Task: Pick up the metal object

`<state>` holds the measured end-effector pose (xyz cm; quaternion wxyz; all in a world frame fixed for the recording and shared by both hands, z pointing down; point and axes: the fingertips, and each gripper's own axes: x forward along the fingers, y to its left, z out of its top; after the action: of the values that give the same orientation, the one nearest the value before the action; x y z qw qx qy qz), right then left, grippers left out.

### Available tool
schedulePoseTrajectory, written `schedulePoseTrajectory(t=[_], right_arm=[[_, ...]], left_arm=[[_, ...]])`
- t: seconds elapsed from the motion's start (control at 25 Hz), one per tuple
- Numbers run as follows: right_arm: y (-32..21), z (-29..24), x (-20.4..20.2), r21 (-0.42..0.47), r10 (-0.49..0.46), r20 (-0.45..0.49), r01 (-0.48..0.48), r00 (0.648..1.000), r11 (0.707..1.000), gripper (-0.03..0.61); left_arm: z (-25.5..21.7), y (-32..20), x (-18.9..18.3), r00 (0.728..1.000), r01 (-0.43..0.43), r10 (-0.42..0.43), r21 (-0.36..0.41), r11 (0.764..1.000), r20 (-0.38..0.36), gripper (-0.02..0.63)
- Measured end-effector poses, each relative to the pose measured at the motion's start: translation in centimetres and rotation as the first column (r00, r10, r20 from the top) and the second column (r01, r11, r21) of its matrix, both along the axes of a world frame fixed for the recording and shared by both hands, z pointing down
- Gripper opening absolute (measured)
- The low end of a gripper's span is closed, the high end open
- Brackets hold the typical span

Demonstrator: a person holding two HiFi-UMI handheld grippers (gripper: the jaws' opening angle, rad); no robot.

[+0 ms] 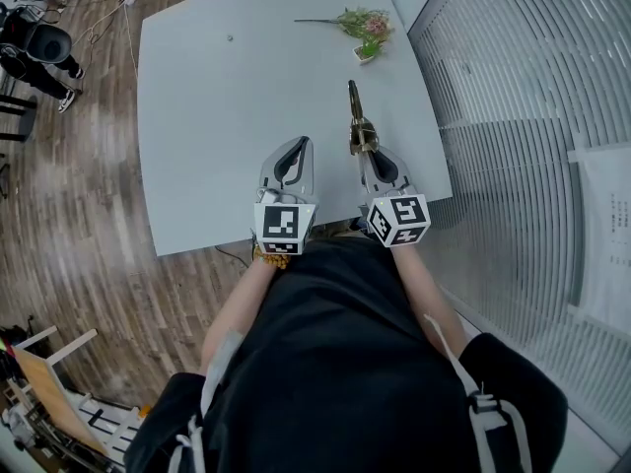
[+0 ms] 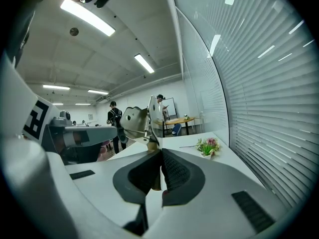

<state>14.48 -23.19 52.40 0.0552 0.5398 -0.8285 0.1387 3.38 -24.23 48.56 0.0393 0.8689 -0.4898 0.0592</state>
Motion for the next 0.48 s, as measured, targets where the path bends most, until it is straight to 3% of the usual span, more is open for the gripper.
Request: schedulePoseTrajectory(t=[0.48], right_arm=[[0.22,0.23,-0.43,-0.002,-0.019,-0.02,0.019,1.0,1.0,0.003]], left_arm=[[0.28,0.0,-0.22,1.0,-0.003,0.003,-0.011,1.0,-0.001,0.006]])
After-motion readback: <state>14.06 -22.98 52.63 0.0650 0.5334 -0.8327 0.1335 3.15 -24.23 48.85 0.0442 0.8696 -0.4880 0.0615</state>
